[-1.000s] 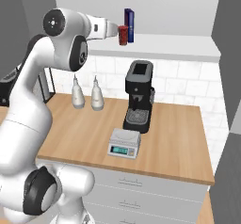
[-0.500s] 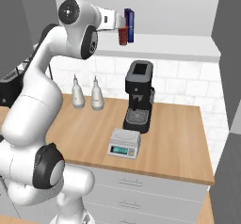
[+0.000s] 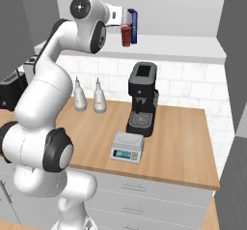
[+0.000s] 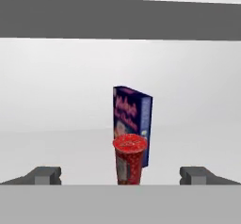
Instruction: Pick the yogurt and place it on the digital scale for weighing, and close the cabinet.
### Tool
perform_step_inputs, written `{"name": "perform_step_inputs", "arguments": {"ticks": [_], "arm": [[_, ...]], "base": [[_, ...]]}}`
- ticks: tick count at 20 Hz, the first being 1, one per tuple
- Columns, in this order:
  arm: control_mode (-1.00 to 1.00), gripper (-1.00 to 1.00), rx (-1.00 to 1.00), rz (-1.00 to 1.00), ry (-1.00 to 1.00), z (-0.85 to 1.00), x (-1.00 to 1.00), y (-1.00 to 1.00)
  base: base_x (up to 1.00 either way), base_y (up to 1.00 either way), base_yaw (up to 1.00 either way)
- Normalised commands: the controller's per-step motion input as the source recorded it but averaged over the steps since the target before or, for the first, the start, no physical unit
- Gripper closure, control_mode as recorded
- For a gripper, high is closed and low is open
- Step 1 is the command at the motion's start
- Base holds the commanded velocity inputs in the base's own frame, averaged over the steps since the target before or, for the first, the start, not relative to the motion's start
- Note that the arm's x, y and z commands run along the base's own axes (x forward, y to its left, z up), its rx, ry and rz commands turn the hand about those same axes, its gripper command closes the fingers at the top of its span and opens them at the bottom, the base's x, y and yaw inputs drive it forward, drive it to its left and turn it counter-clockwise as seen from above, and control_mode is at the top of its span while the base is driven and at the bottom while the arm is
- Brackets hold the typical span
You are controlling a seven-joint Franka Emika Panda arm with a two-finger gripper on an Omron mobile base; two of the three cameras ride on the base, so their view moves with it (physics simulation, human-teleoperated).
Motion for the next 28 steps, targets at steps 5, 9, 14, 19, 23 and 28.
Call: {"name": "perform_step_inputs", "arguments": {"ticks": [5,9,14,19,23,28], "arm": [[-1.00,-1.00,0.00,0.04,0.01,0.00,0.43,-0.09],[-1.00,-1.00,0.00,0.04,0.00,-0.04,0.27,-0.21],[-1.00,-1.00,0.00,0.02,0.00,-0.11,0.20,-0.10],[-1.00,-1.00,0.00,0.02,0.00,-0.19,0.22,0.00],[-1.00,-1.00,0.00,0.02,0.00,-0.24,0.15,-0.07],[-1.00,-1.00,0.00,0.02,0.00,-0.26,0.19,0.00]], "base": [[0.00,0.00,0.00],[0.00,0.00,0.00],[0.00,0.00,0.00],[0.00,0.00,0.00],[0.00,0.00,0.00],[0.00,0.00,0.00]]}}
